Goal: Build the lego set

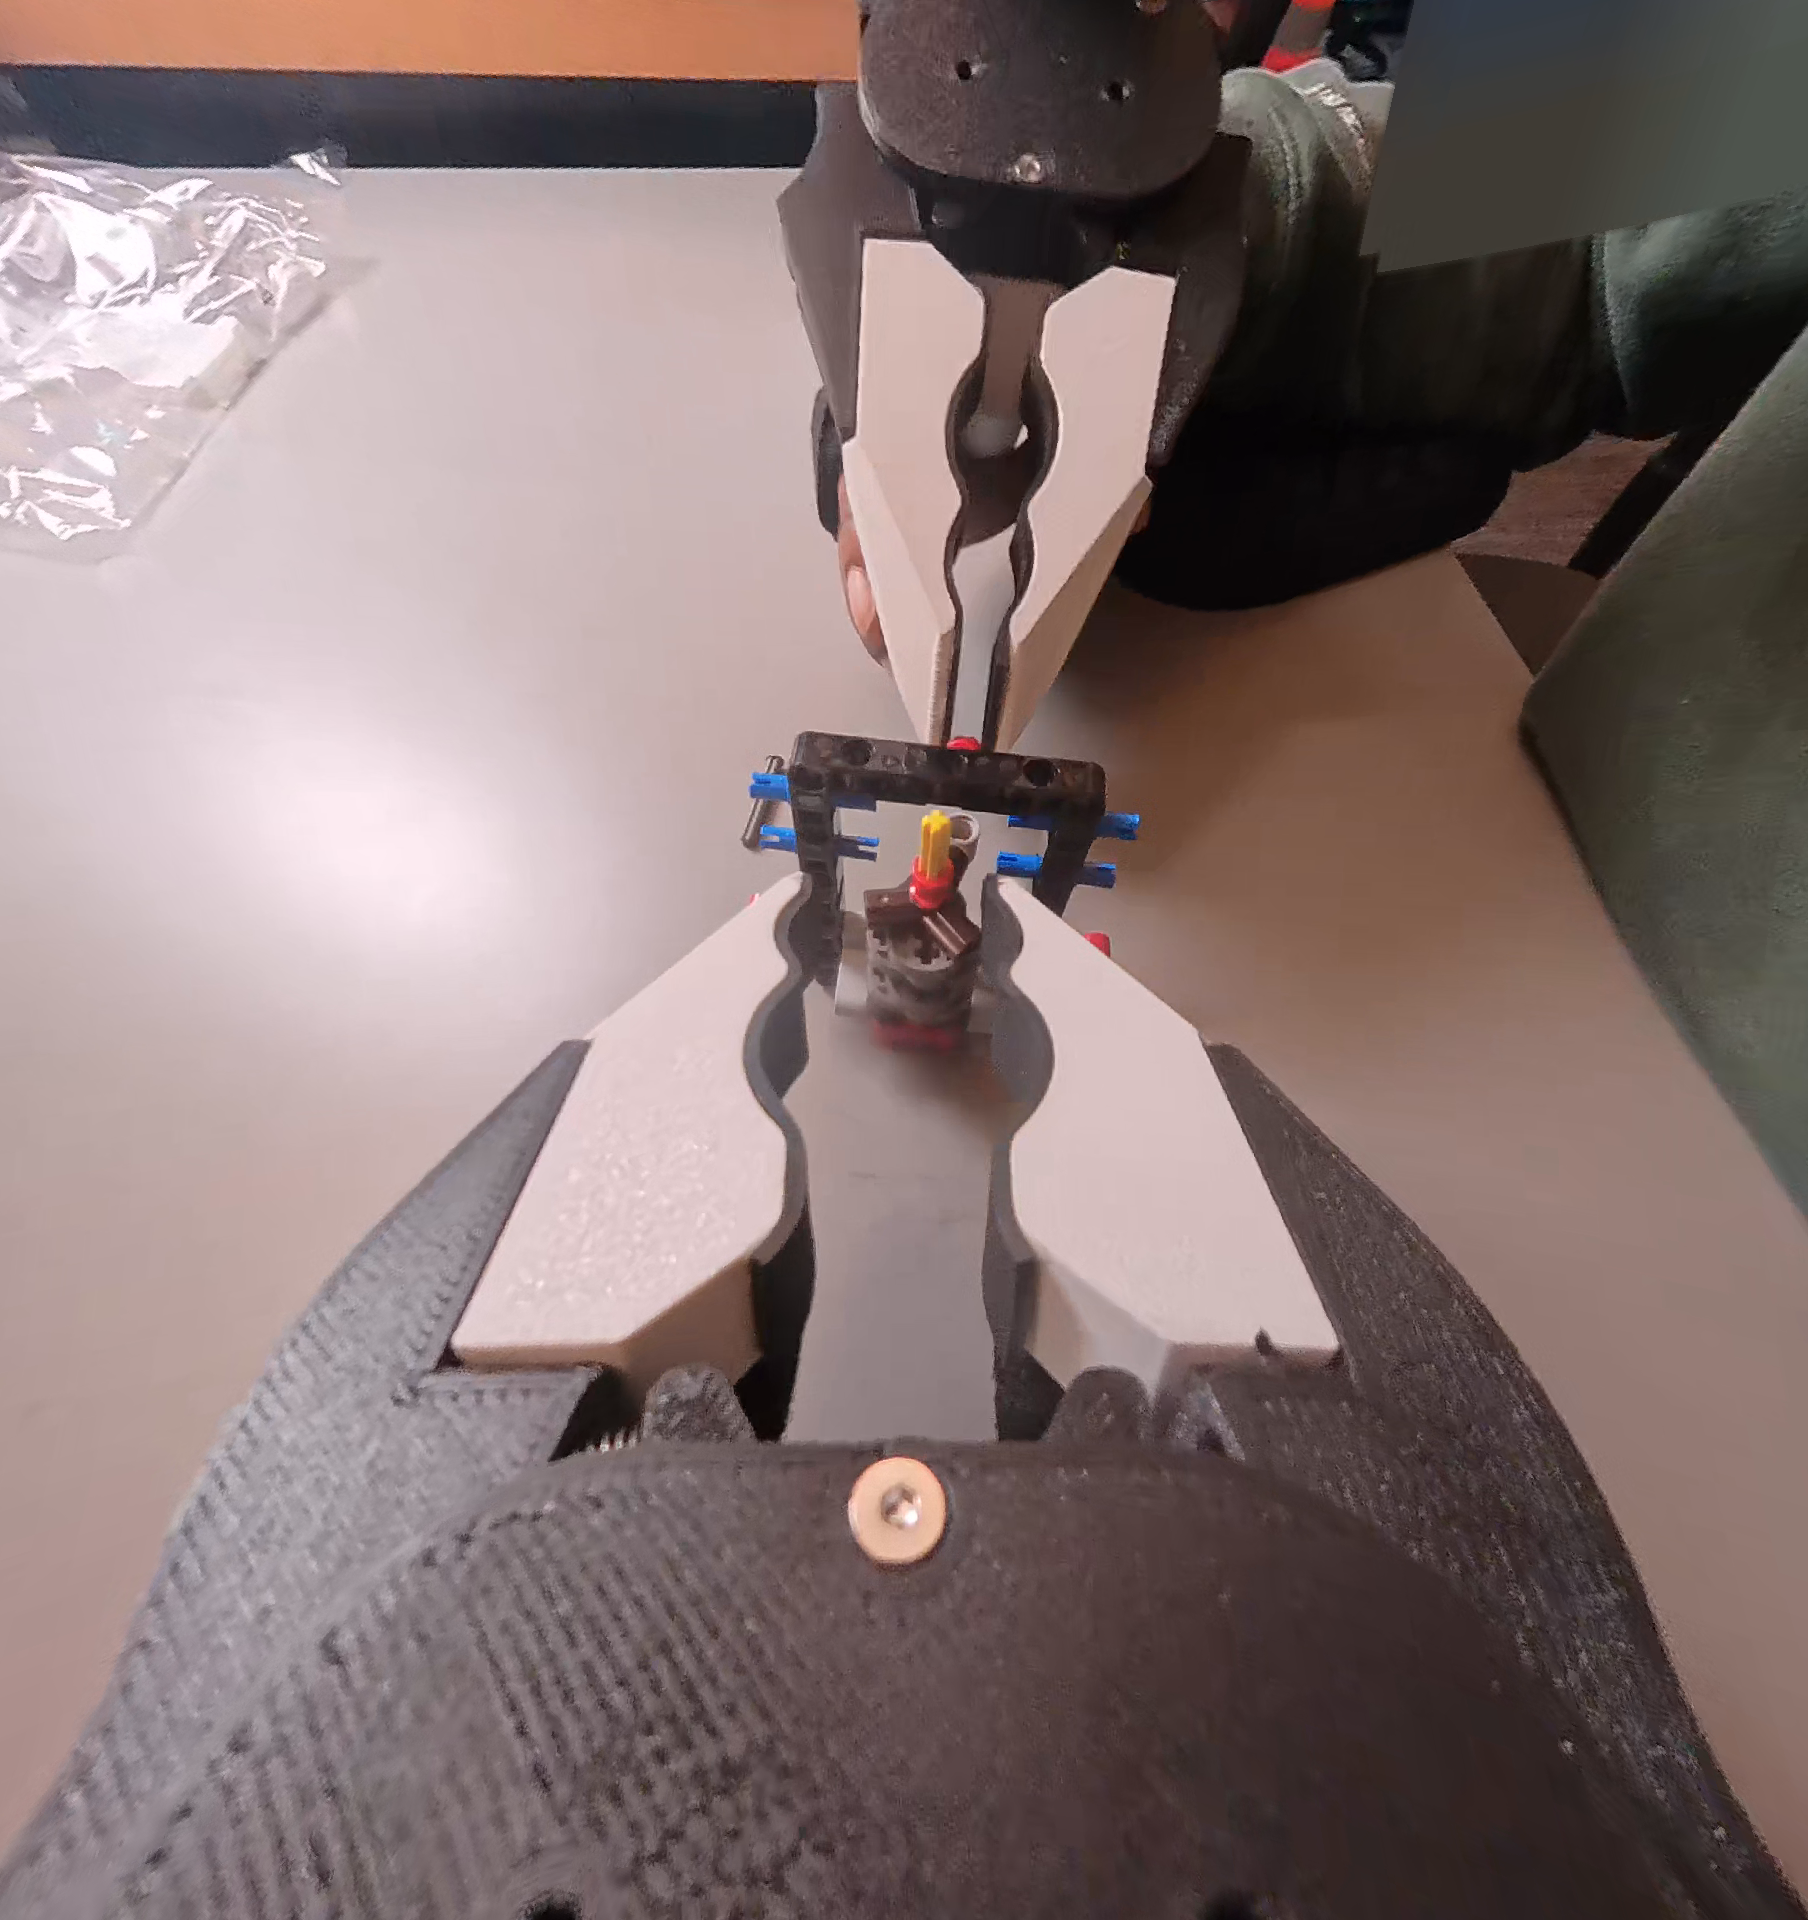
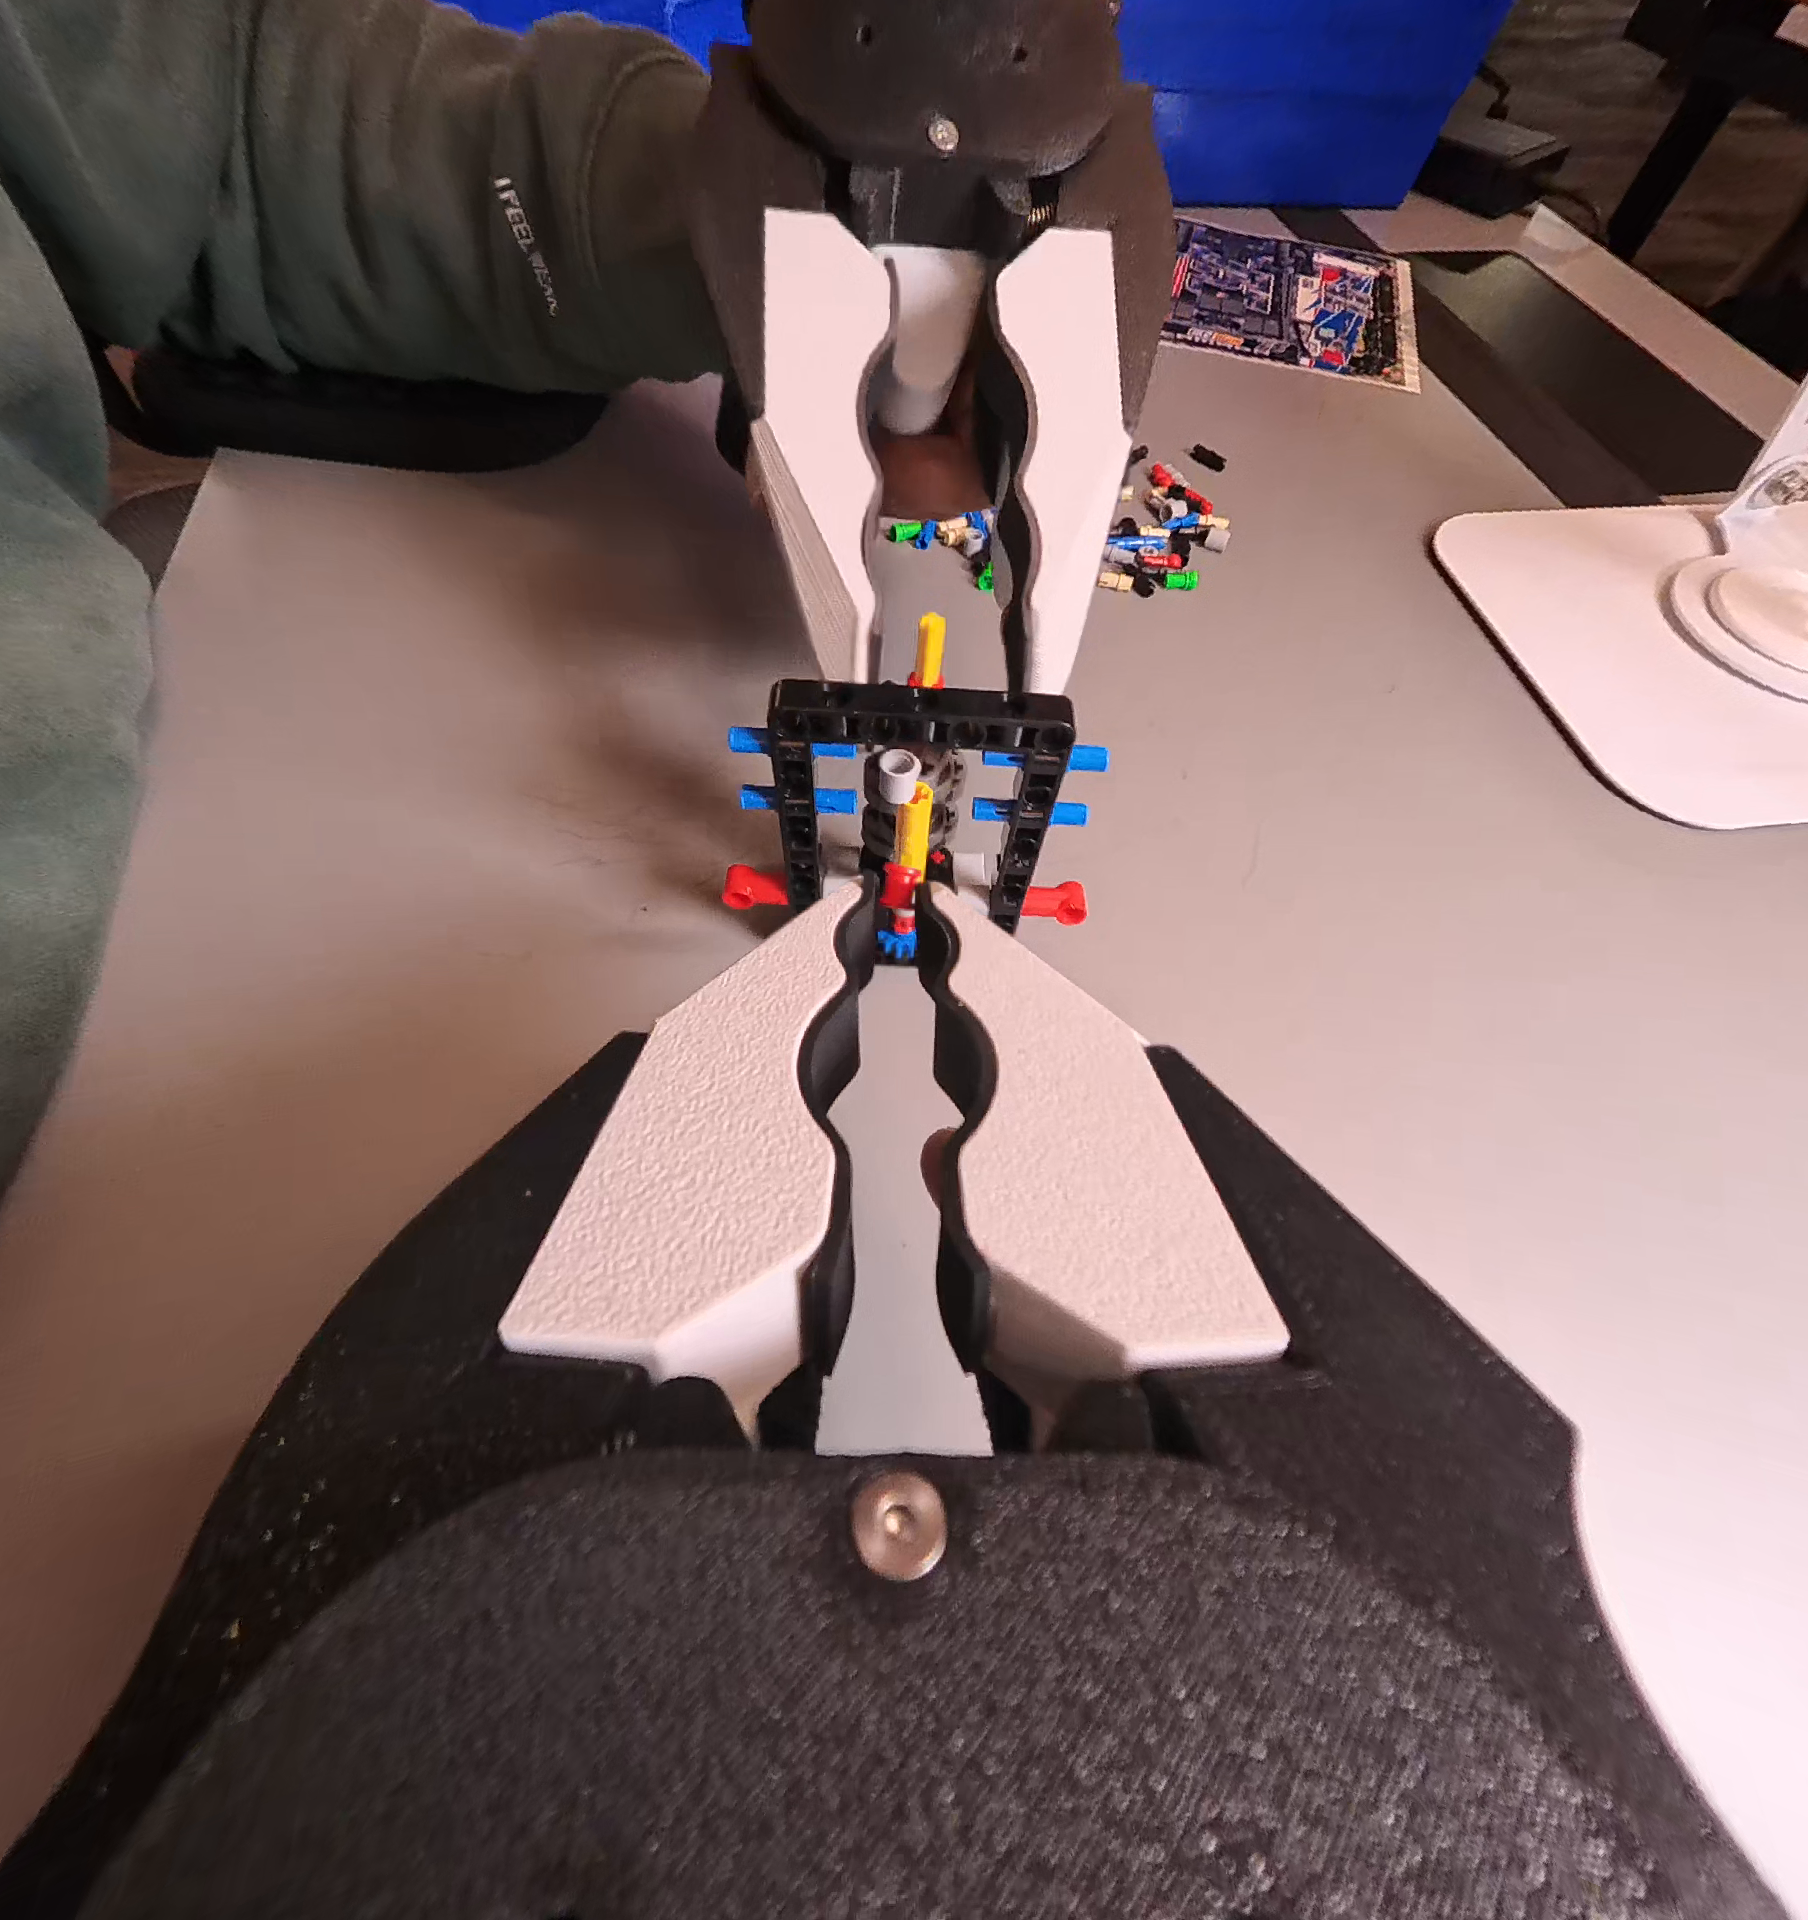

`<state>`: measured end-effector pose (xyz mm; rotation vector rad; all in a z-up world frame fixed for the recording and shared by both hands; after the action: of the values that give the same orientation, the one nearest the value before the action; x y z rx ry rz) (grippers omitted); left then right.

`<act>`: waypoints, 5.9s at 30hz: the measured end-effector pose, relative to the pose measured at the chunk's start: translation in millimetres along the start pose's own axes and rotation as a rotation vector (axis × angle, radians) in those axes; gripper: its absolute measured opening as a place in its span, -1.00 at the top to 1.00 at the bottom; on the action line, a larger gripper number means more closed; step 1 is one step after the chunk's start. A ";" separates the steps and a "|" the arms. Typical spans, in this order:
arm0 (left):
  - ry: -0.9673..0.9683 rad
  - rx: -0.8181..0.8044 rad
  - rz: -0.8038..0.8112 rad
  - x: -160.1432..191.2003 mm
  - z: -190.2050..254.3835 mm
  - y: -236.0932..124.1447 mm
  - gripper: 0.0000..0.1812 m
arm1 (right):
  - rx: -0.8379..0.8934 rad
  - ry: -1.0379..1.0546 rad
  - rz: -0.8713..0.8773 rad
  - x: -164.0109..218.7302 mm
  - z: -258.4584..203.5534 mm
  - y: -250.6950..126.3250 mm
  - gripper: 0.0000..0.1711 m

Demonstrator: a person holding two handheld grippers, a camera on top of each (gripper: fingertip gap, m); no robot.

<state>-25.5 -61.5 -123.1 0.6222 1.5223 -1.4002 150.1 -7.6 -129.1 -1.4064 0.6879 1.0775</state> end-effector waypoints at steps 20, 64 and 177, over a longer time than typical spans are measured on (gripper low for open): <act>-0.024 -0.137 -0.027 -1.3 16.1 -3.8 0.63 | 0.042 0.009 0.084 2.7 -0.1 3.0 0.95; 0.078 0.346 -0.064 -2.3 -22.7 1.2 0.62 | -0.039 0.061 0.195 10.0 3.2 2.3 0.95; 0.123 0.083 0.006 -2.5 -0.9 -7.2 0.66 | -0.030 0.107 0.189 11.1 8.6 2.2 0.95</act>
<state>-30.9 -61.7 -117.6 0.7753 1.5624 -1.4490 150.7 2.5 -139.2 -1.4547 0.8992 1.1699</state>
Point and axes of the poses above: each gripper's, where its closed fingertips meet, y out along the fingers, x out of its underside, z = x × y across the jaws, the point moved 9 cm from there along -y, back along the fingers, and after that the axes turned 7 degrees about x, right-handed, at the moved point
